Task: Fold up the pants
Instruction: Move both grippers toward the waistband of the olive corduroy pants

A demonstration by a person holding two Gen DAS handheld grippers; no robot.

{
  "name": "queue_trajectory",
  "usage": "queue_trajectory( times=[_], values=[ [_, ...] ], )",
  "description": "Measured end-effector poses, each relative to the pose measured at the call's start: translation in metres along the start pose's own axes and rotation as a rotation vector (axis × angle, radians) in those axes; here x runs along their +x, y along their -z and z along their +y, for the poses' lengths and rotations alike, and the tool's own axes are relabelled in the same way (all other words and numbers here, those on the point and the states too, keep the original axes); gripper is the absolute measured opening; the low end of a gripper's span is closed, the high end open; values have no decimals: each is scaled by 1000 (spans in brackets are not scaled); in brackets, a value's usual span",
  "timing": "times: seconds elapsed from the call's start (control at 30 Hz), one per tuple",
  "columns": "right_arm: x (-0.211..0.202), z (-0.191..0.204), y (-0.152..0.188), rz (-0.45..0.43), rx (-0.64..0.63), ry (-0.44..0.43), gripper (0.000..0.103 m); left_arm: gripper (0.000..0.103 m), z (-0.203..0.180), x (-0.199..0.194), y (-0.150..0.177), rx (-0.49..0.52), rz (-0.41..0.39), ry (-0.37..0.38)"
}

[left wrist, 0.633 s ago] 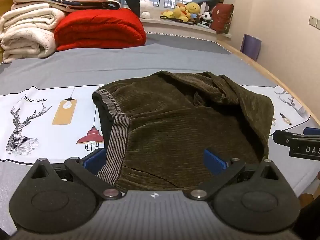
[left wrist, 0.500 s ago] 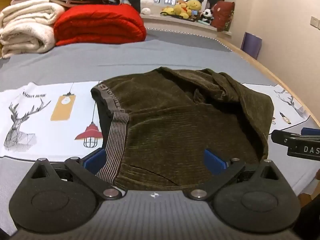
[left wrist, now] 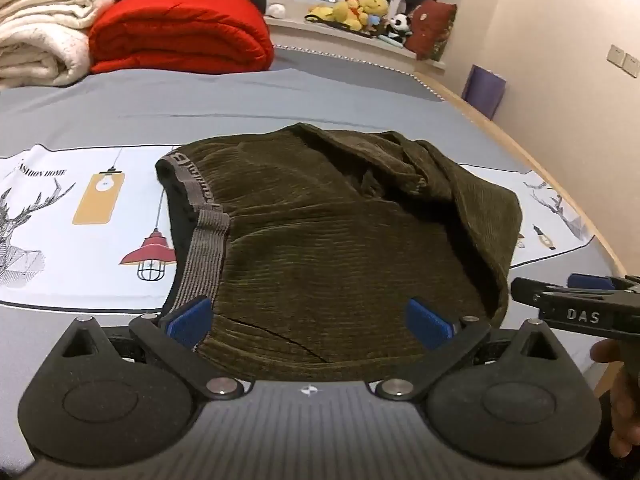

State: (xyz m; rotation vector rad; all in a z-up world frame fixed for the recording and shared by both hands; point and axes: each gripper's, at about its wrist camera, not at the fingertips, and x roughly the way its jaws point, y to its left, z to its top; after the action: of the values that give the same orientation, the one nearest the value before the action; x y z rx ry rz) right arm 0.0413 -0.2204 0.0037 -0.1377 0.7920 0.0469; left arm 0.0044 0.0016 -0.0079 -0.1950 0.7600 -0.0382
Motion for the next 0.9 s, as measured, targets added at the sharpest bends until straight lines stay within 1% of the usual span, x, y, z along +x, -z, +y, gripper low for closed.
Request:
queue_trajectory(
  times=[0.2,0.37,0.9],
  values=[
    [-2,-1,0,3,3,-14,86,103,-3,-6,0,27,-18,32],
    [-2,1,0,3,-1,-22,85,103,-3,-5,-1,29,-13,56],
    [-2,2,2,-1,-18,-23,84,103,-1,-5,-1,30,-15,63]
  ],
)
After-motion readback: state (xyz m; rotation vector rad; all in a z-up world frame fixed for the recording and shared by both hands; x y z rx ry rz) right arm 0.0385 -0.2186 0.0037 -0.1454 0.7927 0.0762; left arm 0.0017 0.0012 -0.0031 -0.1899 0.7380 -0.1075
